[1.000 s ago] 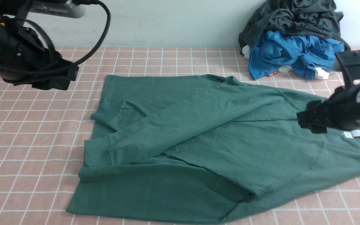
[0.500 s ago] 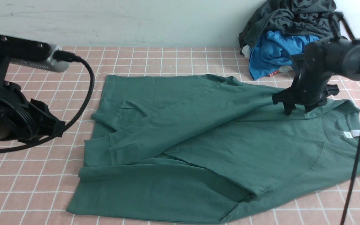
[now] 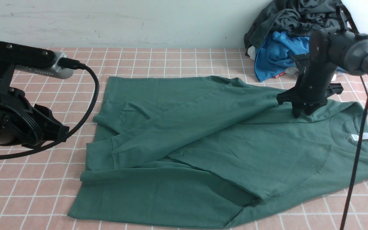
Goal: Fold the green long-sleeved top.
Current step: Use both arms simultaneously to clamp the lower edge of the clothing fabric
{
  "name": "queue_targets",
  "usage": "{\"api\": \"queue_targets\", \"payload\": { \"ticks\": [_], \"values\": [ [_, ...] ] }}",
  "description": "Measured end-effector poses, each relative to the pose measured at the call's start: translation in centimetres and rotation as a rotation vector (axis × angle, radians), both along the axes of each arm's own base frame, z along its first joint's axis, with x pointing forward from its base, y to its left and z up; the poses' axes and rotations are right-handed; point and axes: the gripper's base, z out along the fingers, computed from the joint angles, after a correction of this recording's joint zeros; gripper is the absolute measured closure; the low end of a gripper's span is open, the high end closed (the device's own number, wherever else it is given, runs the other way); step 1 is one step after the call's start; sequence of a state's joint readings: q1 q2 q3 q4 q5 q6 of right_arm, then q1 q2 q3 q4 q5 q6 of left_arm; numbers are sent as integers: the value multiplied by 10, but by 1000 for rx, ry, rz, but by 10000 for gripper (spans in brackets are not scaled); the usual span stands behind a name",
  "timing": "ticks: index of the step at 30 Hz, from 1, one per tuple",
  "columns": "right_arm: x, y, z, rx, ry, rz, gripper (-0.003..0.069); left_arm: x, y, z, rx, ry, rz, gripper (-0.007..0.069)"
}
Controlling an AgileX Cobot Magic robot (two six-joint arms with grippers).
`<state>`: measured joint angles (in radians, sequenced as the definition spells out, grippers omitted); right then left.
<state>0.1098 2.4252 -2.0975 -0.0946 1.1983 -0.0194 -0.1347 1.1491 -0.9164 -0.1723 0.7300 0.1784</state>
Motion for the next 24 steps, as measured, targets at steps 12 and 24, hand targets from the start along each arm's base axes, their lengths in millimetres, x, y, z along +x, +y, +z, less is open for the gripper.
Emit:
{"api": "queue_targets", "payload": {
  "ticks": [12,24],
  "values": [
    [-10,-17,60,-2,-80,5,671,0,0,0,0,2,0,408],
    [-26,-31,34,38,-20,4,574,-1,0,0,0,7,-1,408]
  ]
}}
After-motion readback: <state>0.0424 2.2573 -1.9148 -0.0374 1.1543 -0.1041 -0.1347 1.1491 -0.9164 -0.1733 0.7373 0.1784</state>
